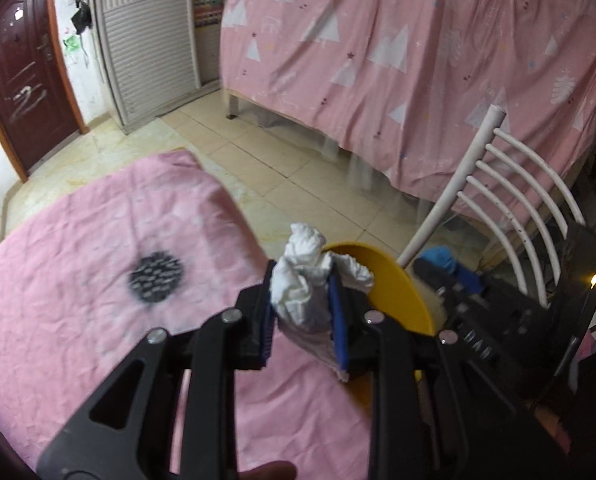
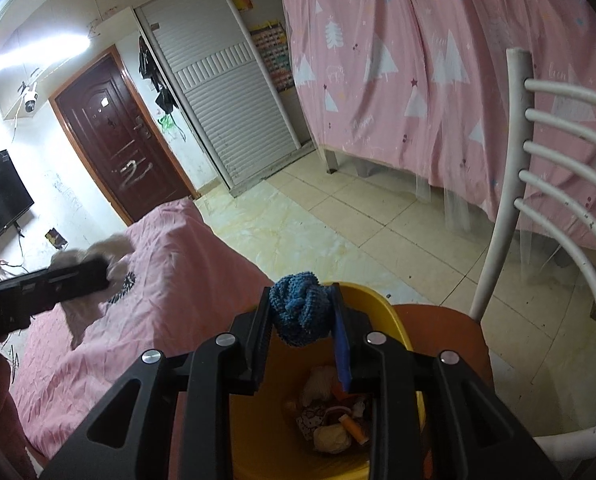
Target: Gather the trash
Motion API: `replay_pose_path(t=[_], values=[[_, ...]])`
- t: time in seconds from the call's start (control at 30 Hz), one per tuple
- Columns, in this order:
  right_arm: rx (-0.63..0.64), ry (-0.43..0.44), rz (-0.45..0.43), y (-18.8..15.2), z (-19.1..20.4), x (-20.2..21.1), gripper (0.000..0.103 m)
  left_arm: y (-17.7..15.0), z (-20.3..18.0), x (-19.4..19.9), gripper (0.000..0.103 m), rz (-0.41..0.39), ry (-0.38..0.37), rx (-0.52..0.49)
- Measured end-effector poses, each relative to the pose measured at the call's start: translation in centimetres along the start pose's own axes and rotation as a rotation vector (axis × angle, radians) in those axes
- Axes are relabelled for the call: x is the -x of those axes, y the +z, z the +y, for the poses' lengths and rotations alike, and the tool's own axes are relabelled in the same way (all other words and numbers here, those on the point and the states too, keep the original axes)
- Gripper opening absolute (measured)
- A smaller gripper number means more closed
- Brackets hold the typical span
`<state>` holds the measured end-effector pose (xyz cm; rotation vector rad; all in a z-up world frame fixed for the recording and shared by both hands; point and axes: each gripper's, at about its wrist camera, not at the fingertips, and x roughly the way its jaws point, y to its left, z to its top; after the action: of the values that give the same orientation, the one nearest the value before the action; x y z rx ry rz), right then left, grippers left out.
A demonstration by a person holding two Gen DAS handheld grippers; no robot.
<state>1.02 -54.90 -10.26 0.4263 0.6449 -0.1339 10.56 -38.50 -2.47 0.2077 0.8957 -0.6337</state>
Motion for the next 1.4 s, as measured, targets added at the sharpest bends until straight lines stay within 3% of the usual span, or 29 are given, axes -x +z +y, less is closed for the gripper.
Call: replay_pose_path(t=[0.17, 0.3, 0.33, 0.57, 0.63, 0.8, 0.93, 1.13, 1.4], values=[[-0.011, 0.003, 0.022, -0.3, -0.3, -0.5, 0.026, 0.4, -1.4, -1.3, 0.029, 0.010, -0.036, 0.003], [-0.019, -0.002, 0.019, -0.3, -0.4, -0.5, 0.046, 0.6, -1.7, -1.6, 0.052, 0.000, -0.049, 0.014], [-0.021, -0.002, 0.016, -0.3, -0.4, -0.5, 0.052, 0.6, -1.7, -1.6, 0.053, -0.003, -0.053, 0.020], [-0.029, 0.011, 0.006, -0.6, -0.3, -0.3, 0.063, 0.5, -0.6, -0.7, 0.059, -0.012, -0.056, 0.045], [-0.026, 0.016, 0.002, -0.5, 0.0, -0.4, 0.072, 0.4, -0.2, -0.2, 0.062, -0.018, -0.061, 0.051], [-0.007, 0.004, -0.034, -0.6, 1.1, -0.2, 0.087, -0.7, 1.6, 2.3, 0.083, -0.080, -0.078, 0.033], [0.013, 0.014, -0.031, -0.5, 2.7, -0.4, 0.090, -1.8, 3.5, 4.5, 0.094, -0.134, -0.072, 0.031], [0.061, 0.013, -0.041, -0.2, 5.8, -0.3, 0.091, -3.6, 7.5, 7.1, 0.096, -0.187, -0.043, 0.081], [0.165, 0.048, -0.055, 0.0, 11.9, 0.1, 0.093, -7.1, 14.5, 10.1, 0.096, -0.257, 0.053, 0.213]])
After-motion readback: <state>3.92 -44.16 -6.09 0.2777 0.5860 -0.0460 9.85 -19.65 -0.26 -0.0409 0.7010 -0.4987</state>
